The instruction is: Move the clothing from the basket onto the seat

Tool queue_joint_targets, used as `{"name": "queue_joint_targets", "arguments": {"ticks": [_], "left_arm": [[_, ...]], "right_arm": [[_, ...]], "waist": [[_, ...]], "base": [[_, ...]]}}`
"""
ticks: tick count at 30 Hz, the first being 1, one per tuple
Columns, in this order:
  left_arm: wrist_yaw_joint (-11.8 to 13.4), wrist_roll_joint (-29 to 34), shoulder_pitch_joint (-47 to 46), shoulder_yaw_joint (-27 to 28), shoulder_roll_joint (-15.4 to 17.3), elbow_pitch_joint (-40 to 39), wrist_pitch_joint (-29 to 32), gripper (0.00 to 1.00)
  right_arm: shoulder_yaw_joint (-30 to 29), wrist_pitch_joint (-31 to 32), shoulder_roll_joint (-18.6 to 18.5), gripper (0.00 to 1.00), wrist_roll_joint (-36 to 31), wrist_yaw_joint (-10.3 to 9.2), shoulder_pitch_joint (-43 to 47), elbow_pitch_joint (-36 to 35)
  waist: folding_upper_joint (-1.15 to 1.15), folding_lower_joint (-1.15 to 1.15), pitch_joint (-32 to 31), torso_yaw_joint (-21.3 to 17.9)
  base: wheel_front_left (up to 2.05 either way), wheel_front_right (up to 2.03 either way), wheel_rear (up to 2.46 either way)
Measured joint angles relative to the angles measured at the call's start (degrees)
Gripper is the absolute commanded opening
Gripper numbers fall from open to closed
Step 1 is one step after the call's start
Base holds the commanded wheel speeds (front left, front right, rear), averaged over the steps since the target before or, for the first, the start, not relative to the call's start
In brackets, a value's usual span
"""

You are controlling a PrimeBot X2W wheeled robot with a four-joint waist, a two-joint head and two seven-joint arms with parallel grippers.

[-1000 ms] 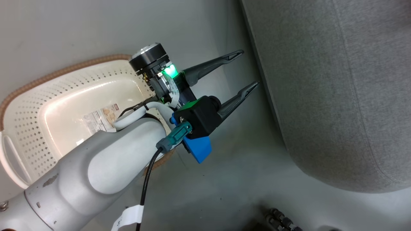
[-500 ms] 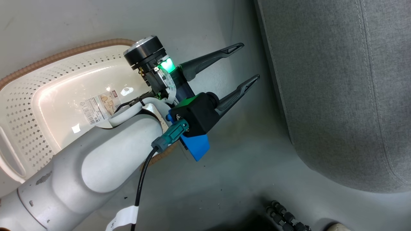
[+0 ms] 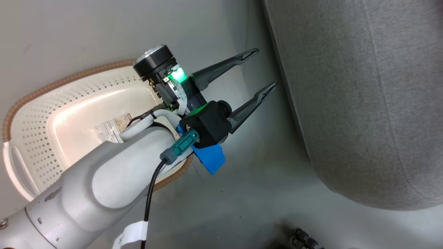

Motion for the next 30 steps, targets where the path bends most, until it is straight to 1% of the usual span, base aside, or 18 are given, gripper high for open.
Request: {"name": "queue_joint_targets", "arguments": {"ticks": [6, 8, 9, 12, 17, 21, 26, 30], "left_arm": [[1.3, -2.3, 2.8, 2.1, -2.0, 3.0, -1.6, 1.00], [1.8, -3.8, 4.7, 3.9, -2.9, 4.1, -1.7, 1.00], [2.2, -4.9, 5.9, 5.4, -3.3, 4.1, -1.7, 1.00], [3.3, -5.5, 8.8, 10.5, -3.5, 3.2, -1.8, 1.00], [4.3, -6.4, 16.2, 20.3, -3.9, 2.6, -1.8, 1.00], [4.3, -5.4, 21.4, 27.7, -4.3, 2.6, -1.8, 1.00], [4.1, -4.5, 28.6, 37.1, -6.4, 2.7, -1.9, 1.00], [3.1, -2.5, 34.1, 42.9, -8.2, 3.2, -1.9, 1.00]], "right_arm": [[6.8, 0.0, -1.2, 1.00, 0.9, 0.01, 7.6, -2.8], [9.1, 0.0, -1.4, 1.00, 1.3, 0.00, 10.1, -3.7], [10.0, 0.0, -1.3, 1.00, 1.8, 0.01, 11.2, -4.4], [12.6, 0.0, -1.2, 1.00, 2.7, 0.00, 13.7, -6.9], [17.0, 0.0, 0.4, 1.00, 2.7, 0.01, 18.0, -10.0], [20.7, 0.0, 1.8, 1.00, 2.4, 0.00, 20.9, -10.8], [25.4, 0.0, 3.0, 1.00, 2.5, 0.00, 23.6, -11.5], [29.4, 0.0, 4.2, 1.00, 2.6, 0.00, 25.6, -11.5]], "waist": [[0.00, -0.01, -5.5, 0.3], [0.00, 0.00, -7.8, 0.6], [0.00, -0.01, -9.0, 0.7], [0.00, -0.01, -12.8, 1.4], [0.00, -0.01, -19.1, 3.1], [0.00, -0.01, -23.8, 5.2], [0.01, -0.02, -29.3, 8.3], [0.01, -0.02, -33.3, 10.6]], "base": [[0.00, 0.00, 0.00], [0.00, 0.00, 0.00], [0.00, 0.00, 0.00], [0.00, 0.00, 0.00], [0.00, 0.00, 0.00], [0.00, 0.00, 0.00], [0.00, 0.00, 0.00], [0.00, 0.00, 0.00]]}}
